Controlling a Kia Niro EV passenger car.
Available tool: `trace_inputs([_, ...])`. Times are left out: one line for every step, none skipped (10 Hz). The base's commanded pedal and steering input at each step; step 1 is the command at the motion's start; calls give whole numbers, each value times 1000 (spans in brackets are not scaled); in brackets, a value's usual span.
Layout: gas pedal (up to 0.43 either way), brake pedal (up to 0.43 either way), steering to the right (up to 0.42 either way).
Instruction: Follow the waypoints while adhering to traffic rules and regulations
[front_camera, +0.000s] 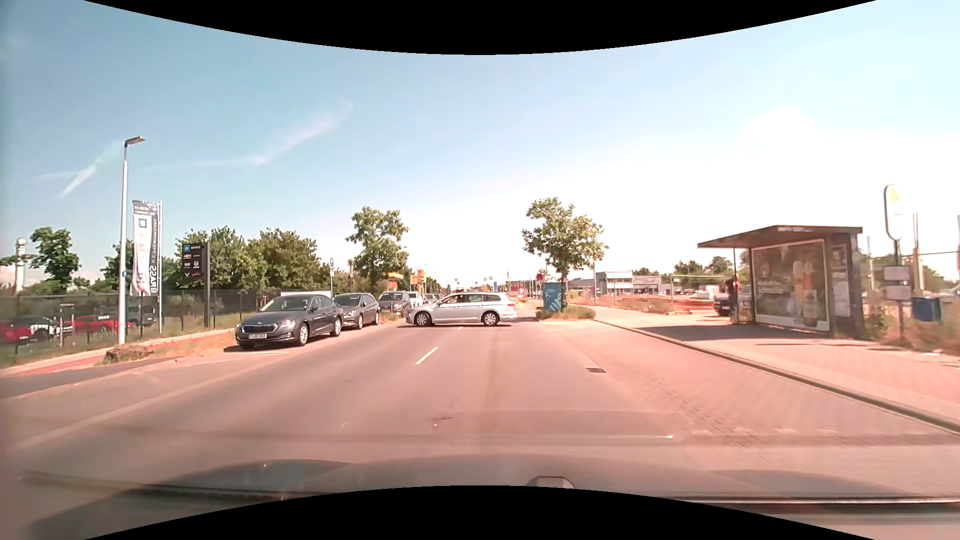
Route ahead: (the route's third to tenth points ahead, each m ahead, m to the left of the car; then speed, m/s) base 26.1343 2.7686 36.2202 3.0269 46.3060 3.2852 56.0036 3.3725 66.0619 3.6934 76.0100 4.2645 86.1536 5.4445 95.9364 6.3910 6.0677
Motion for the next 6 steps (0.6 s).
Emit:
trace_inputs([0,299,-8])
trace_inputs([0,305,-8])
trace_inputs([0,305,-7])
trace_inputs([0,305,-7])
trace_inputs([0,305,-8])
trace_inputs([0,299,-8])
